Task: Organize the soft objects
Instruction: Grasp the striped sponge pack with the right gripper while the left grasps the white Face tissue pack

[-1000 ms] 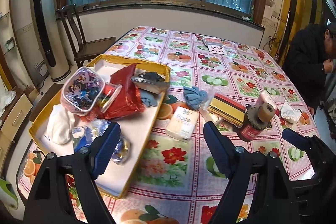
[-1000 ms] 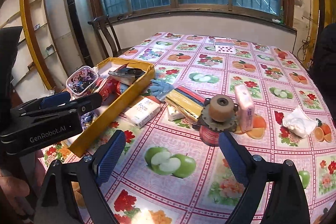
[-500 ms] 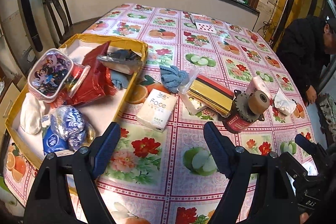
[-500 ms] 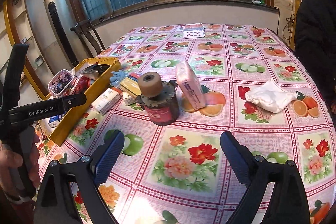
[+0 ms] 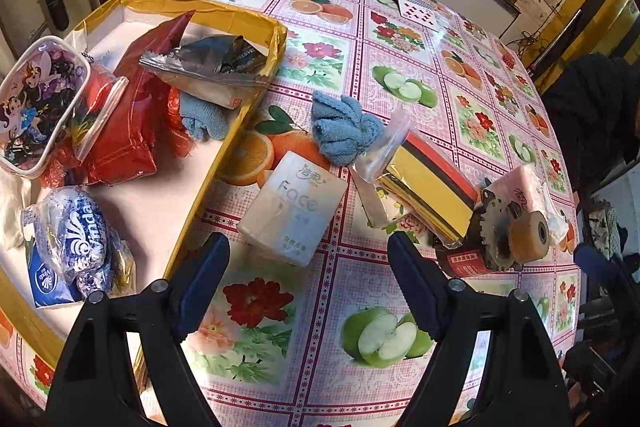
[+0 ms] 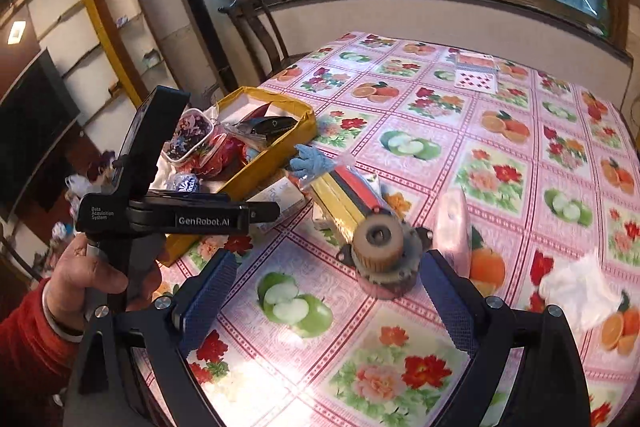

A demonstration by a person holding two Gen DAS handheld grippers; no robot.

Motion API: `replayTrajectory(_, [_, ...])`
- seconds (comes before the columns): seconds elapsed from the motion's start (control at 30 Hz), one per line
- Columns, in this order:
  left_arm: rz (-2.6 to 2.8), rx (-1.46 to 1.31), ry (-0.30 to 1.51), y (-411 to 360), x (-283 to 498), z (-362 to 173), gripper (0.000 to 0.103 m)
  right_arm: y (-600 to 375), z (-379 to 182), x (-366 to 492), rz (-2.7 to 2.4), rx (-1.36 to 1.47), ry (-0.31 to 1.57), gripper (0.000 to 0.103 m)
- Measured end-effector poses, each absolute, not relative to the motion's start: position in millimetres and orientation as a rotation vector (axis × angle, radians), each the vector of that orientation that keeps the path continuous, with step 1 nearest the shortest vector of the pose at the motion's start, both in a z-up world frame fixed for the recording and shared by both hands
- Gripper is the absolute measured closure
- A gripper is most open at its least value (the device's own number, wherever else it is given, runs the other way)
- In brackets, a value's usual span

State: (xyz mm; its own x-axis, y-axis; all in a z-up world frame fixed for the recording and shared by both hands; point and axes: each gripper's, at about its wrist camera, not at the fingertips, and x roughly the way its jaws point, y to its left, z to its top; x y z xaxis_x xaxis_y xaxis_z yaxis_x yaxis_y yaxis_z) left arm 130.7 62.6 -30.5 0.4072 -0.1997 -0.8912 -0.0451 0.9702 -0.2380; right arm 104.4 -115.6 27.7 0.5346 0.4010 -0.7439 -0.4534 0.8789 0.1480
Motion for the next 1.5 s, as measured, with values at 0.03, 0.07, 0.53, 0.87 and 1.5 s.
replayTrajectory(0.03, [-0.106, -0.249, 1.163, 64, 133, -32, 0.022, -107, 28, 114, 0.514, -0.103, 0.886, 0.009])
replayTrajectory(0.07, [-0.113, -0.255, 1.174, 65, 135, -33, 0.022, -99, 28, 123, 0.519, -0.136, 0.906, 0.009])
replayTrajectory(0.53, [-0.186, -0.182, 1.321, 61, 167, -51, 0.022, -67, -9, 194, 0.527, -0.431, 1.134, 0.007])
replayTrajectory(0.87, [-0.168, -0.059, 1.331, 55, 179, -55, 0.022, -42, -50, 225, 0.543, -0.610, 1.260, 0.007])
replayTrajectory(1.5, [-0.204, -0.018, 1.321, 52, 191, -52, 0.059, -58, -47, 239, 0.557, -0.423, 1.274, 0.056])
